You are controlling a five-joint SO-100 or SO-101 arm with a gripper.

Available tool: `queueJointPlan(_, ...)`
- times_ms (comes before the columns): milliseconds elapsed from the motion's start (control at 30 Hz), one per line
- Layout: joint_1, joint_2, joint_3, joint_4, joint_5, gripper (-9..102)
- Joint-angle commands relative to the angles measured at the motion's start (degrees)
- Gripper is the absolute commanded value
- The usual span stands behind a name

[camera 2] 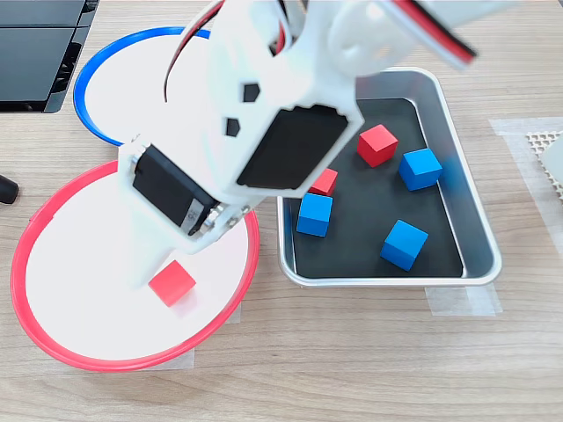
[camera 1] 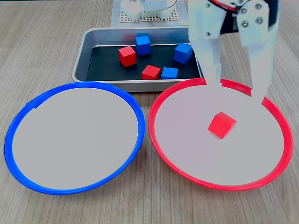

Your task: Move six blocks tray to matching dishes

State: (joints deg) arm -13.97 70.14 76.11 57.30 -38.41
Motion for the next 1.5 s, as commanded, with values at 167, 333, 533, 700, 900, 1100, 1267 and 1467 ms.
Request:
queueJointPlan(167,3.1,14.7,5.1,22.3,-8.7,0)
queueJointPlan(333,7.5,30.2,24.7,26.0,-17.1,4)
queueJointPlan(533,9.3,40.3,43.9,21.3,-22.4,22)
queueJointPlan(700,5.4,40.9,48.0,18.3,-16.3,25)
queueJointPlan(900,1.1,38.7,48.0,15.0,-10.9,23)
queueJointPlan(1100,1.5,37.2,53.2,9.6,-13.9,15)
queueJointPlan(1267,1.8,38.1,55.3,9.1,-15.9,0)
queueJointPlan(1467,7.5,38.8,37.8,22.1,-17.8,0)
